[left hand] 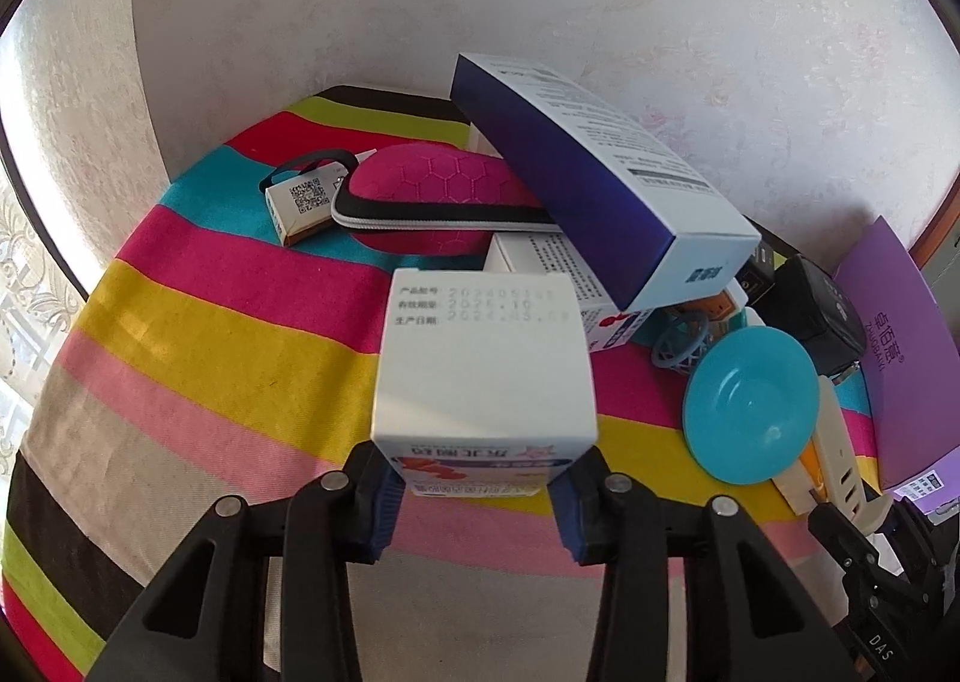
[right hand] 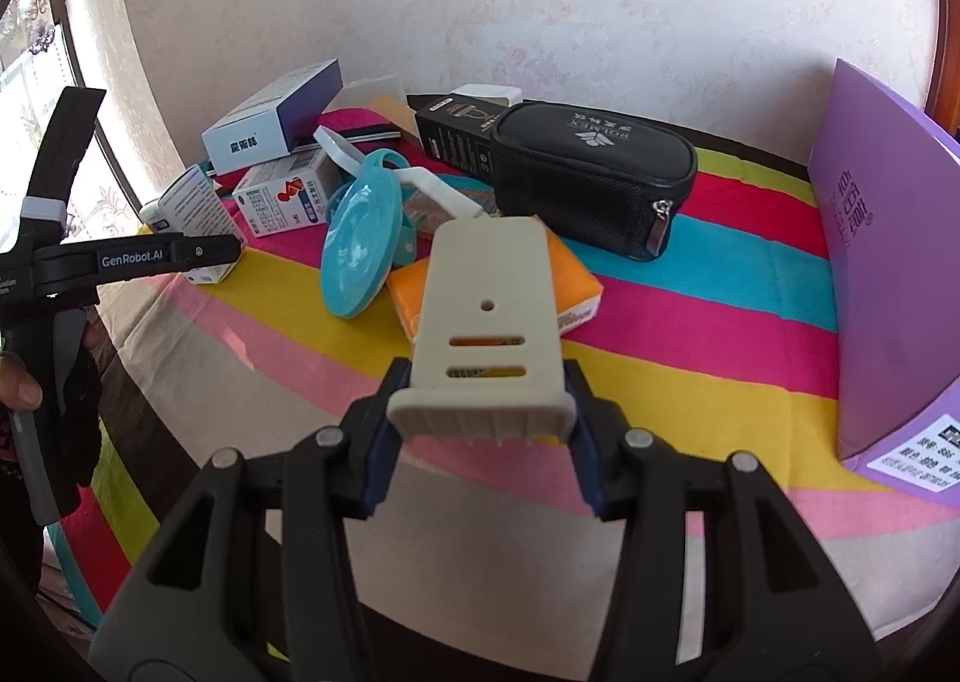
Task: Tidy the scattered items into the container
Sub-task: 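Grasp the white medicine box with the left gripper while the right gripper holds the holder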
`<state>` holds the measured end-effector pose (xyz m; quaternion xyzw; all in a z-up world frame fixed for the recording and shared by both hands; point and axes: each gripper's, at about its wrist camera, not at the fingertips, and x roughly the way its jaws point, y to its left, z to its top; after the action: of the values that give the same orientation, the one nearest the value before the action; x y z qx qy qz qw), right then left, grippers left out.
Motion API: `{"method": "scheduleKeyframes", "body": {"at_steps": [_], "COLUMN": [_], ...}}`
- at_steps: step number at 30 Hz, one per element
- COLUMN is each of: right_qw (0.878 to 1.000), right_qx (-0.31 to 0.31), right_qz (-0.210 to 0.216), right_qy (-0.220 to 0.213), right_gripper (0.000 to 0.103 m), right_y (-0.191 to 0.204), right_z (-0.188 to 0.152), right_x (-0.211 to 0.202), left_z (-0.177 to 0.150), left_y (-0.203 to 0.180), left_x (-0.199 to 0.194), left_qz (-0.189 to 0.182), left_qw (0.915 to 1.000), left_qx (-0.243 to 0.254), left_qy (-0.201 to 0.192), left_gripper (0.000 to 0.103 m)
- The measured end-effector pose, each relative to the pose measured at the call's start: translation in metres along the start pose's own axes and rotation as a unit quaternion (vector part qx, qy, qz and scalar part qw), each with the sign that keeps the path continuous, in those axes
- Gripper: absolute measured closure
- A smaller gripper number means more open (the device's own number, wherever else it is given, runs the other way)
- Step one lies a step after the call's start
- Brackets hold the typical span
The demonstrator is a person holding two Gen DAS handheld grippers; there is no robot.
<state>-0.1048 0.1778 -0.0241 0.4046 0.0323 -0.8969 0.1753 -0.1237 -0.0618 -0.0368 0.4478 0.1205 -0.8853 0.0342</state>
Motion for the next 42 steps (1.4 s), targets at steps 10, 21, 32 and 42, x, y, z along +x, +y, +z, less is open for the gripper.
{"method": "scheduleKeyframes", "body": {"at_steps": [10,21,32,42], "right_qw": [1.000,1.000,1.000,0.999], "right_qx": [-0.001,-0.003,-0.004,0.022], "right_qz": [-0.001,-0.005,-0.006,0.022], "right_qy": [0.001,0.002,-0.006,-0.007], "right_gripper": [0.052,0.052,0.052,0.052], "right_y": [0.000,0.000,0.005,0.000], "right_z": [0.000,0.001,0.001,-0.005], "right_x": [0.000,-0.002,-0.007,-0.021], "left_z": [-0.007,-0.017,-0.029,-0.037], "left_y": [0.000,-0.009,-0.024,-0.044], "left_x": [-0.012,-0.017,-0.028,-0.041], "left_qz": [-0.013,-0.019,-0.023,-0.031], "left_qw": [0.9999,0.9992,0.9971,0.9932], "left_qx": [0.008,0.035,0.073,0.112], "left_qy": [-0.004,-0.001,0.001,-0.007], "left_gripper": [0.061,0.061,0.061,0.061]}}
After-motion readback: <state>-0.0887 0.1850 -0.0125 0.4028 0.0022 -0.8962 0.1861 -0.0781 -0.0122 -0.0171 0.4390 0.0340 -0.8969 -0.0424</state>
